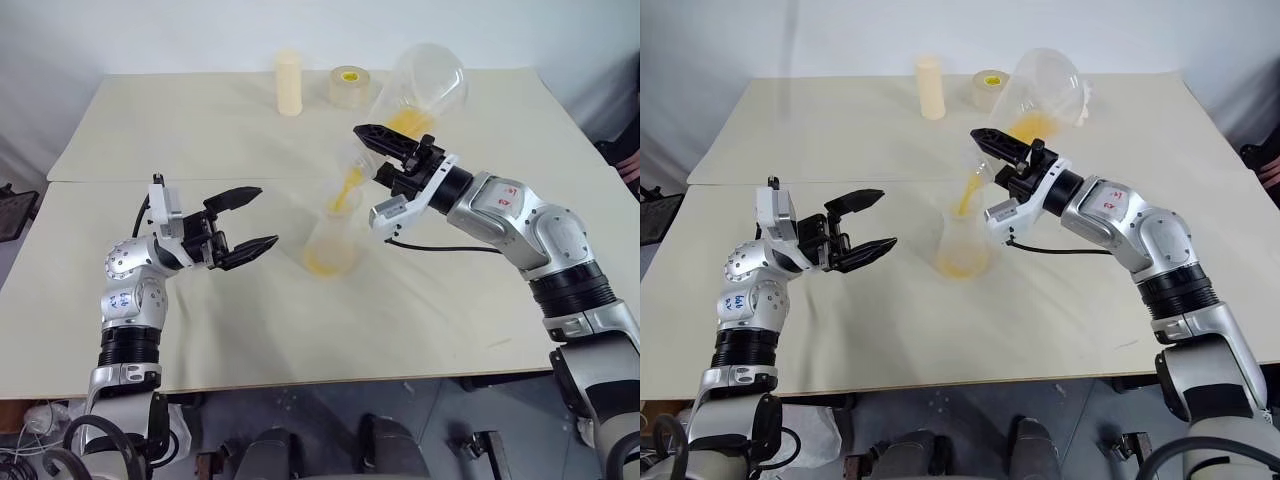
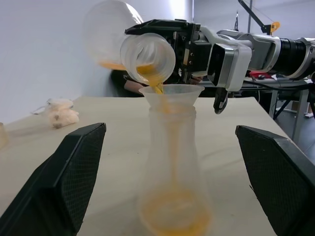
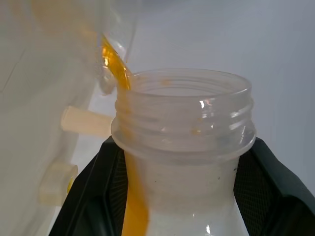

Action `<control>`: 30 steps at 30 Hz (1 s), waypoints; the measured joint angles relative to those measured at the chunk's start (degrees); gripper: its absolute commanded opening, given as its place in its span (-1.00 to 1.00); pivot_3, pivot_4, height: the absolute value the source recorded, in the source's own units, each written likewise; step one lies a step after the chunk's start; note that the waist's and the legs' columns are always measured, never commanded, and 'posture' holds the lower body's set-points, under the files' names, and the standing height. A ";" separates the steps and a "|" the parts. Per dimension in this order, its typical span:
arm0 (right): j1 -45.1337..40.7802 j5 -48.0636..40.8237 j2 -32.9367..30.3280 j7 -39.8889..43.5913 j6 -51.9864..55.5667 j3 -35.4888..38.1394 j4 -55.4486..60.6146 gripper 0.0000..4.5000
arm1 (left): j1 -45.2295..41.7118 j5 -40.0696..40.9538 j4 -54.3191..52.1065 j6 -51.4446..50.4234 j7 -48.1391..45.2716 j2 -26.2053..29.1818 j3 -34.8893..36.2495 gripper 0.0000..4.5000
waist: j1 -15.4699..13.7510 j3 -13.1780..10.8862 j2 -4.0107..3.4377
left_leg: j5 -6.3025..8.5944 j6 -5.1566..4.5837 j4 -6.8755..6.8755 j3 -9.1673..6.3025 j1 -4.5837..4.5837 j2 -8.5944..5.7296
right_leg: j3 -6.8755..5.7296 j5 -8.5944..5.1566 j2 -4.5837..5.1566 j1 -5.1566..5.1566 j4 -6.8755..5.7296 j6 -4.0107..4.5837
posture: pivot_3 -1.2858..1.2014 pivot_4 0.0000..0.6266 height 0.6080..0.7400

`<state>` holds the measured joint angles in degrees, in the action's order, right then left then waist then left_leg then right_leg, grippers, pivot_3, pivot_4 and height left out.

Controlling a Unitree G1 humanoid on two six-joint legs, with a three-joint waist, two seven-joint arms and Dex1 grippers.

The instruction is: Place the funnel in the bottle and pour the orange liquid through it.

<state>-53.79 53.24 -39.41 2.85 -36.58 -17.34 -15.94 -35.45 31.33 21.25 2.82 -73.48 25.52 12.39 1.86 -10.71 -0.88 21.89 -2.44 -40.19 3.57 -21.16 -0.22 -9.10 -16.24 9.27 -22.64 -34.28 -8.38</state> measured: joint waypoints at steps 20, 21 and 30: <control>-1.96 2.06 -0.20 -2.51 -2.21 -0.49 -0.80 0.09 | 0.00 0.00 0.01 -0.24 0.17 -0.01 0.00 1.00 | 0.02 0.00 0.00 | 0.00 0.00 -0.01 0.00 0.00 0.00 | 0.01 0.00 0.00 -0.01 -0.04 0.00 | 0.03 -0.52 1.00; -1.99 2.16 -0.20 -2.58 -2.30 -0.50 -0.90 0.09 | 0.00 0.00 0.01 -0.25 0.20 -0.01 0.00 1.00 | 0.02 0.00 0.00 | 0.00 0.00 -0.01 0.00 0.00 0.01 | 0.01 0.00 0.01 -0.01 -0.04 0.00 | 0.03 -0.52 1.00; -2.07 2.81 -0.58 -3.20 -3.55 -0.50 -1.18 0.09 | 0.01 0.00 0.00 -0.83 0.61 -0.11 0.00 1.00 | 0.02 0.00 0.00 | 0.00 0.00 -0.01 0.00 0.00 0.00 | 0.01 0.00 0.00 -0.01 -0.05 0.00 | 0.03 -0.52 1.00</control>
<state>-55.86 56.05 -40.00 -0.35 -40.14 -17.84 -17.12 -35.44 31.33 21.25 2.00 -72.87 25.41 12.39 1.88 -10.71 -0.88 21.89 -2.44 -40.20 3.57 -21.16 -0.22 -9.09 -16.24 9.28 -22.65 -34.33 -8.38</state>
